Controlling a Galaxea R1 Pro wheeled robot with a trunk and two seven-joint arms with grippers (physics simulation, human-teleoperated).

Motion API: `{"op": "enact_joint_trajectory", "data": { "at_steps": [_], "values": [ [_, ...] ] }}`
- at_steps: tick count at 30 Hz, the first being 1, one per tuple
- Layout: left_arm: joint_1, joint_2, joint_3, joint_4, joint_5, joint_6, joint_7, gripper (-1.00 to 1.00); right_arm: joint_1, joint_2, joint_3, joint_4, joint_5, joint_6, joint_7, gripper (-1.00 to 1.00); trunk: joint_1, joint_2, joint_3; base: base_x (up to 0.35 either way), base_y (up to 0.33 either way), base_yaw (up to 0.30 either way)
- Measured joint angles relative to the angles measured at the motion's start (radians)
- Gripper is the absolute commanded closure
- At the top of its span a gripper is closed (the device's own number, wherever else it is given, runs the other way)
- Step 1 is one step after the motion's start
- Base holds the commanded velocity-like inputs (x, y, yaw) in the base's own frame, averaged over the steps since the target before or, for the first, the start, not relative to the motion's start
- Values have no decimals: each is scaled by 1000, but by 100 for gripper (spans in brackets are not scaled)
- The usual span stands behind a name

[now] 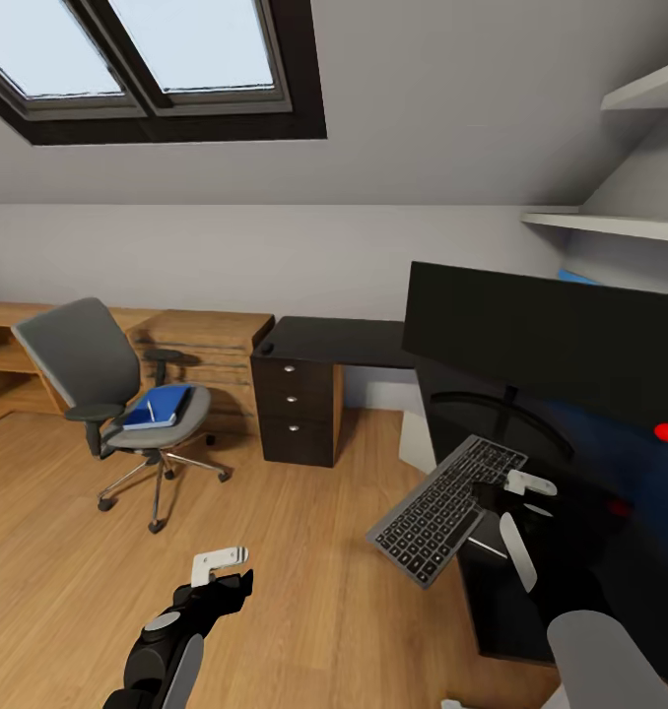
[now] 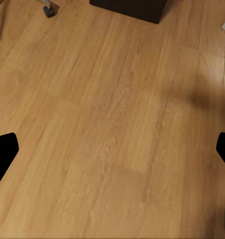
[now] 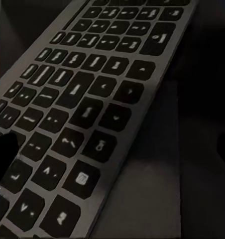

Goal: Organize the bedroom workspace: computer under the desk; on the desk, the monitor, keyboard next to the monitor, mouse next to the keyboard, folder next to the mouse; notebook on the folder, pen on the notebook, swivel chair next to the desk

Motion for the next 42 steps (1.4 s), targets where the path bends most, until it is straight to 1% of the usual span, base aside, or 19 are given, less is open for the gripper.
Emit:
{"op": "enact_joint_trajectory", "data": {
  "at_steps": [5, 11, 19, 28, 34, 42],
  "values": [
    [0, 0, -1, 0, 0, 0, 1, -100, 1, 2, 1, 0, 0, 0, 0, -100, 0, 0, 0, 137, 0, 0],
    [0, 0, -1, 1, -1, 0, 1, -100, 4, 4, 3, 1, 1, -1, 0, -100, 0, 0, 0, 27, 0, 0],
    [0, -2, -6, -13, 0, 1, -2, -100, 5, 5, 37, 3, 5, -1, -1, -100, 0, 0, 0, 2, 0, 0],
    [0, -3, -19, -46, 0, 4, -1, -100, 5, 4, 44, 3, 13, -2, -1, -100, 0, 0, 0, 0, 0, 0],
    [0, -4, -20, -51, 1, 5, 0, -100, 5, 5, 45, 3, 31, -2, -3, -100, 23, -42, -19, 0, 0, 0],
    [0, -5, -19, -54, 1, 5, 0, -100, 5, 3, 45, 3, 40, -1, -4, -100, 54, -98, -44, 0, 0, 0]
  ]
}}
